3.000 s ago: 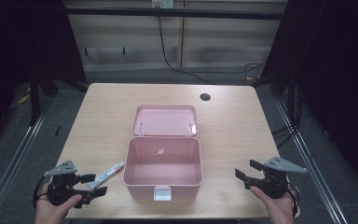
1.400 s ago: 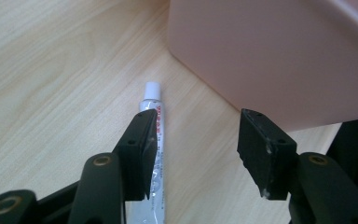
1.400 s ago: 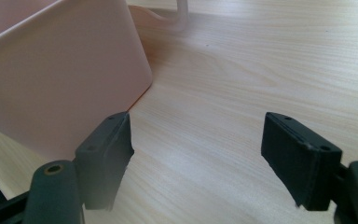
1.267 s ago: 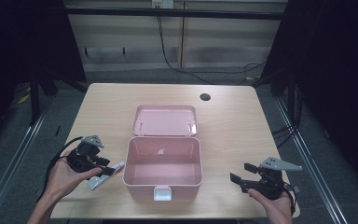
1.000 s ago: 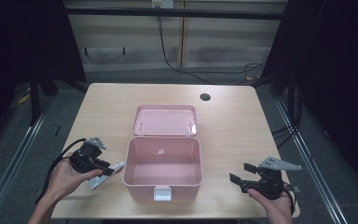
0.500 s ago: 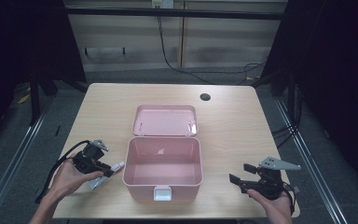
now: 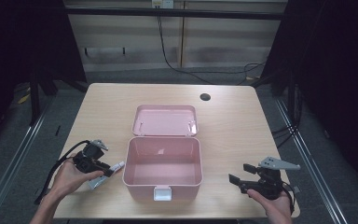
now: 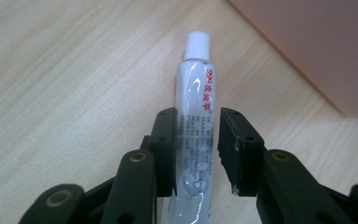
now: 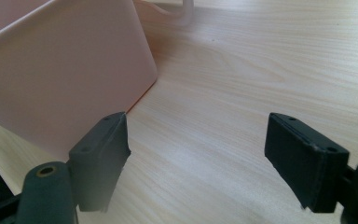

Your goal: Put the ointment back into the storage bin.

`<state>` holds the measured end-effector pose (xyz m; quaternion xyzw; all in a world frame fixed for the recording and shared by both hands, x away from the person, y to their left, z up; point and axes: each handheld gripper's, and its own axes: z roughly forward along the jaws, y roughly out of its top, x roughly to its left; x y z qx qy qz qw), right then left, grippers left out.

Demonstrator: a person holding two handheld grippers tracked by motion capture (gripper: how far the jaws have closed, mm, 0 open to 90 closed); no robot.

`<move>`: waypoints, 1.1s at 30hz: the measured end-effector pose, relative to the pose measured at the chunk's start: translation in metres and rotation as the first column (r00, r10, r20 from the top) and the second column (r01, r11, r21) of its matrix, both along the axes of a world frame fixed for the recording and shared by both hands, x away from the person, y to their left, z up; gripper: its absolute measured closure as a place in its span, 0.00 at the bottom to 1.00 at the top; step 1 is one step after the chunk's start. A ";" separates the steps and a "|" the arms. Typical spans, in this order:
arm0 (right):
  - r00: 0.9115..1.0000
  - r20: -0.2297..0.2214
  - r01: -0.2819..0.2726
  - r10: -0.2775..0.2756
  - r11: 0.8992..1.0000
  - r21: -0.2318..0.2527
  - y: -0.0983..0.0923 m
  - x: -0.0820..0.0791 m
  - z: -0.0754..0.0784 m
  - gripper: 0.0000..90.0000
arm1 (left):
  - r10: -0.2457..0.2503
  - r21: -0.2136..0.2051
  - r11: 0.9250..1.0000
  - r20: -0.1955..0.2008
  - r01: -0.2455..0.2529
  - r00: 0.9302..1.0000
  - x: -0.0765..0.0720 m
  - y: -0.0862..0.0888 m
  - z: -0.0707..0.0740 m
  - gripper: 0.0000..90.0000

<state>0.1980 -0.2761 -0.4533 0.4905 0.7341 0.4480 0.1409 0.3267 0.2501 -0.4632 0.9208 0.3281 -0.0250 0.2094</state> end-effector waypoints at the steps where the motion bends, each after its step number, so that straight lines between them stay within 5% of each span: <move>1: 1.000 0.000 -0.002 0.002 1.000 0.000 0.000 0.000 0.000 0.24 | 0.003 0.003 1.000 -0.002 -0.003 1.000 0.000 0.000 -0.001 0.76; 15: 1.000 -0.001 -0.006 0.006 1.000 -0.003 0.000 0.000 0.000 0.24 | -0.014 0.033 0.999 0.016 0.014 1.000 -0.002 -0.005 -0.005 0.75; 23: 1.000 0.000 -0.010 0.010 1.000 -0.003 0.001 0.000 0.000 0.23 | -0.029 0.086 0.996 0.045 0.025 0.999 -0.005 -0.012 -0.006 0.75; 33: 1.000 -0.007 -0.008 0.008 1.000 -0.005 0.001 0.000 0.000 0.24 | -0.007 0.140 0.990 0.031 0.003 0.999 -0.004 -0.019 -0.004 0.77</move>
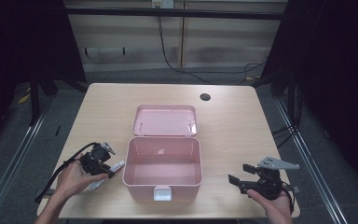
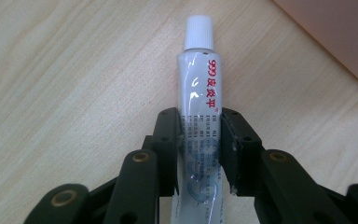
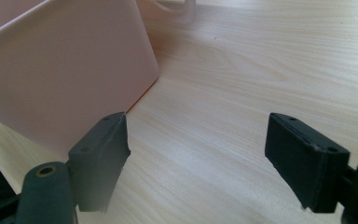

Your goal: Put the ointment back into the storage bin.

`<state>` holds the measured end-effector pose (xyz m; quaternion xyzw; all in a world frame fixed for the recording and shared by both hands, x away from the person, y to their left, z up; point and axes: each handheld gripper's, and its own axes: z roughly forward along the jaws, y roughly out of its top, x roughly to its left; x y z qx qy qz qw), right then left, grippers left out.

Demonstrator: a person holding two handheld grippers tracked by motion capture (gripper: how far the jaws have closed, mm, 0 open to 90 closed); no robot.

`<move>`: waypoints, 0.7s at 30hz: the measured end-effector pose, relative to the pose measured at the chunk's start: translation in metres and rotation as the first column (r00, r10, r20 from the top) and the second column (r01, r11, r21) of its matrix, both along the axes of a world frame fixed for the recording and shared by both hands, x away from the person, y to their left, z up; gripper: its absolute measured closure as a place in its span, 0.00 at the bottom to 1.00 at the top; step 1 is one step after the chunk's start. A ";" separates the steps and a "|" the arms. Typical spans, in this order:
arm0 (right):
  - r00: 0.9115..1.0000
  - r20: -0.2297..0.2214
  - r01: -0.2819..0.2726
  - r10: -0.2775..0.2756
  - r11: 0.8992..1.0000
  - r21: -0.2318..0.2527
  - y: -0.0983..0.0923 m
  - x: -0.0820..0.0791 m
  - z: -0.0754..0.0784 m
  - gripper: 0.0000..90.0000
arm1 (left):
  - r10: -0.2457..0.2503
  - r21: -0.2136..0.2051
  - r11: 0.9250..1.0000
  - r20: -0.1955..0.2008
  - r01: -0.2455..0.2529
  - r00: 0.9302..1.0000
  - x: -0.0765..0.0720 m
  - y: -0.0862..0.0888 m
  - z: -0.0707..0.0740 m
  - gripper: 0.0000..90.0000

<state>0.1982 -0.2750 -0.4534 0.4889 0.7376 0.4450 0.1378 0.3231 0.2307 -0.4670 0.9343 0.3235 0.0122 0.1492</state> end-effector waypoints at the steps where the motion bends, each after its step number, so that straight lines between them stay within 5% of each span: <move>1: 1.000 -0.001 0.000 0.000 1.000 0.000 0.000 0.000 0.000 0.24 | 0.014 -0.007 1.000 -0.013 -0.014 1.000 0.002 0.000 0.000 0.77; 9: 1.000 -0.004 0.001 -0.001 1.000 0.000 0.000 0.000 0.000 0.24 | 0.009 -0.001 1.000 -0.025 -0.009 1.000 0.000 0.003 0.004 0.79; 21: 1.000 0.001 0.000 0.000 1.000 0.006 0.000 0.000 0.000 0.23 | 0.007 -0.054 0.998 -0.048 -0.009 0.999 -0.005 0.017 0.023 0.79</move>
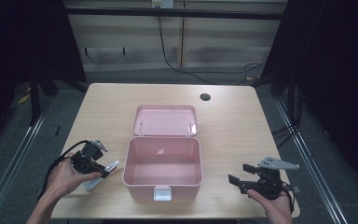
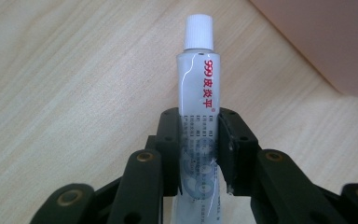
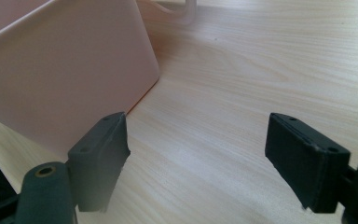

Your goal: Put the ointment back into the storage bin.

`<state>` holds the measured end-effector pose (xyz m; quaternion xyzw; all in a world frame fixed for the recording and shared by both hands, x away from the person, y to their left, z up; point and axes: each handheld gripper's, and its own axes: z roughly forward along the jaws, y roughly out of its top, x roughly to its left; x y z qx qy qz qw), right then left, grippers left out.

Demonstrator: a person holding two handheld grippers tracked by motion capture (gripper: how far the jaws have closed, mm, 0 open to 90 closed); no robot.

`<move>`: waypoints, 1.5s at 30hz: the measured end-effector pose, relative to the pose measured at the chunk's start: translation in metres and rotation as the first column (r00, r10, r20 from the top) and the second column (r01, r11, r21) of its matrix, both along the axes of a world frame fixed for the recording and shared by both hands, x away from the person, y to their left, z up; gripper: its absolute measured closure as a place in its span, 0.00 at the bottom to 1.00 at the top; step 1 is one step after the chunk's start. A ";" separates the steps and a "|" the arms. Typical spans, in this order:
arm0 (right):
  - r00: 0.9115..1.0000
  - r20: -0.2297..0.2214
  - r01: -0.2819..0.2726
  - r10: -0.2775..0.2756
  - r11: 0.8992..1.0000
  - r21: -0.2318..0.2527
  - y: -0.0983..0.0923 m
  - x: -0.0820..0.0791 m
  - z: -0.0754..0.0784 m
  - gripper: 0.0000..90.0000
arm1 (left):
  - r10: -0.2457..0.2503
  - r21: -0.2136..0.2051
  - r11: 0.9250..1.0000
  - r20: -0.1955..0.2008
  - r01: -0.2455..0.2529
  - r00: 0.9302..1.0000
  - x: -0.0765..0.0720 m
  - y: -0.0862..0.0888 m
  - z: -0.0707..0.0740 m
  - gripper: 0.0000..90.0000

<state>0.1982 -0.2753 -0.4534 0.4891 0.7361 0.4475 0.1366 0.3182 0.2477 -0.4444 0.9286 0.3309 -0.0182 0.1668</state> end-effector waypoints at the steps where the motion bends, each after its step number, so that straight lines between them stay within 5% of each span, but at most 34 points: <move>1: 1.000 0.000 -0.001 0.001 1.000 0.001 0.000 0.000 0.000 0.23 | -0.005 -0.008 1.000 0.001 0.005 1.000 -0.001 0.000 0.002 0.79; 4: 1.000 -0.001 0.002 -0.002 1.000 0.001 0.000 0.000 0.000 0.23 | -0.030 -0.008 1.000 -0.010 0.029 1.000 -0.001 0.000 0.007 0.79; 6: 1.000 -0.002 0.002 -0.002 1.000 0.001 0.000 0.000 0.000 0.23 | -0.052 -0.046 0.998 -0.024 0.051 0.998 -0.001 0.002 0.010 0.79; 11: 1.000 0.008 -0.001 0.001 1.000 0.006 0.000 0.000 0.000 0.23 | -0.066 -0.035 0.997 -0.035 0.064 0.997 -0.003 0.005 0.019 0.79; 18: 1.000 0.008 -0.003 0.003 1.000 0.004 0.000 0.000 0.000 0.23 | -0.040 -0.061 0.997 -0.046 0.038 0.998 -0.005 0.006 0.031 0.79; 32: 1.000 0.003 -0.002 0.002 1.000 0.004 0.000 0.000 0.000 0.23 | -0.113 -0.010 0.994 -0.026 0.113 0.993 -0.015 0.005 0.049 0.79; 38: 1.000 0.006 -0.005 0.005 1.000 0.004 0.000 0.000 0.000 0.23 | -0.117 -0.060 0.992 -0.042 0.115 0.992 -0.016 0.004 0.064 0.79; 45: 1.000 -0.004 -0.004 0.005 1.000 0.004 0.000 0.000 0.000 0.23 | -0.137 -0.042 0.990 -0.033 0.136 0.990 -0.017 0.002 0.078 0.79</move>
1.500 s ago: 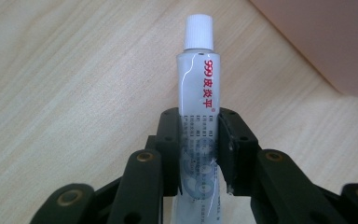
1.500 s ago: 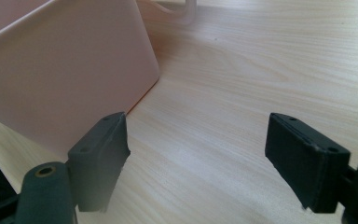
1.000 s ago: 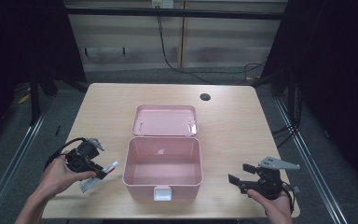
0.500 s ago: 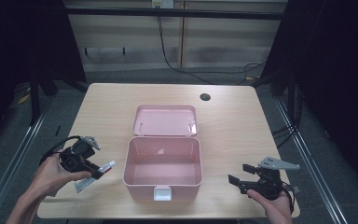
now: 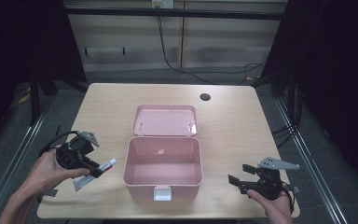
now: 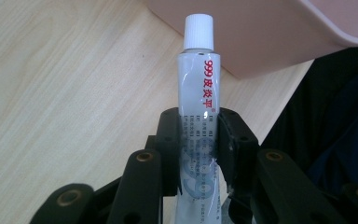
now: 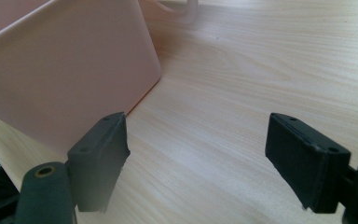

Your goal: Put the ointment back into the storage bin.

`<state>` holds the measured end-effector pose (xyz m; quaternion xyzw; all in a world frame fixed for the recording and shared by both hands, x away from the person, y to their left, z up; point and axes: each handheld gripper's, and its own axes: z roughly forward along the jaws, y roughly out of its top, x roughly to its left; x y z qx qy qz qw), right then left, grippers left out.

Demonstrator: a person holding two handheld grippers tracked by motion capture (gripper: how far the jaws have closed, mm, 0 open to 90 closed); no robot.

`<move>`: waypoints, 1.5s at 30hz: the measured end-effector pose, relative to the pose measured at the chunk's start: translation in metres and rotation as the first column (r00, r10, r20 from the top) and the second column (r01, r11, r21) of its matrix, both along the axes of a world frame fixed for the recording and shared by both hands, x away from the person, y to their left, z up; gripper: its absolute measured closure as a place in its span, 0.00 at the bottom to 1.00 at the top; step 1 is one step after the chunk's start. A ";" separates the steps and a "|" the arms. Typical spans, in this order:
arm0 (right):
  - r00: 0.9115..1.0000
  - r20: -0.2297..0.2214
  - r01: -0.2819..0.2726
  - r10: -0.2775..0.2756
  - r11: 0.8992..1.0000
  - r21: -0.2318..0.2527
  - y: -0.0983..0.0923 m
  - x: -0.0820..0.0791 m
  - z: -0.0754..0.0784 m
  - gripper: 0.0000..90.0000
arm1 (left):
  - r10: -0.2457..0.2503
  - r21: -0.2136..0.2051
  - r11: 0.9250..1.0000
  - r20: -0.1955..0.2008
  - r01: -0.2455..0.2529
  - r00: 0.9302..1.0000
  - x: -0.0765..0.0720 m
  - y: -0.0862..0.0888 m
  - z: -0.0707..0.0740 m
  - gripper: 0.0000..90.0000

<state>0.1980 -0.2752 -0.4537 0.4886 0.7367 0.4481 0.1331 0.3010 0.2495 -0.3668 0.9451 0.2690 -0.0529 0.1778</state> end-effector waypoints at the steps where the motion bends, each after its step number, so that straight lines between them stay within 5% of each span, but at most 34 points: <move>1: 1.000 0.000 0.000 0.000 1.000 0.000 0.000 0.000 0.000 0.23 | 0.009 -0.002 1.000 0.004 -0.009 1.000 -0.001 0.000 0.002 0.79; 9: 1.000 0.006 0.004 -0.004 1.000 -0.001 0.000 0.000 0.000 0.23 | 0.021 -0.012 1.000 0.013 -0.021 1.000 -0.002 0.002 0.014 0.79; 15: 1.000 0.007 0.010 -0.010 1.000 -0.007 -0.001 0.000 0.000 0.23 | -0.035 -0.029 0.999 0.003 0.035 0.999 -0.004 -0.002 0.026 0.79; 23: 1.000 0.007 0.012 -0.012 1.000 -0.002 -0.002 0.000 0.000 0.23 | -0.035 -0.043 0.998 0.029 0.037 0.999 -0.003 -0.010 0.042 0.79; 28: 1.000 0.008 0.013 -0.013 1.000 -0.001 -0.002 0.001 0.000 0.23 | -0.016 -0.087 0.996 0.065 0.021 0.998 -0.002 -0.014 0.055 0.79; 45: 1.000 0.008 0.014 -0.014 1.000 0.003 -0.002 0.000 0.001 0.22 | -0.128 -0.071 0.988 0.087 0.134 0.988 0.002 -0.065 0.072 0.79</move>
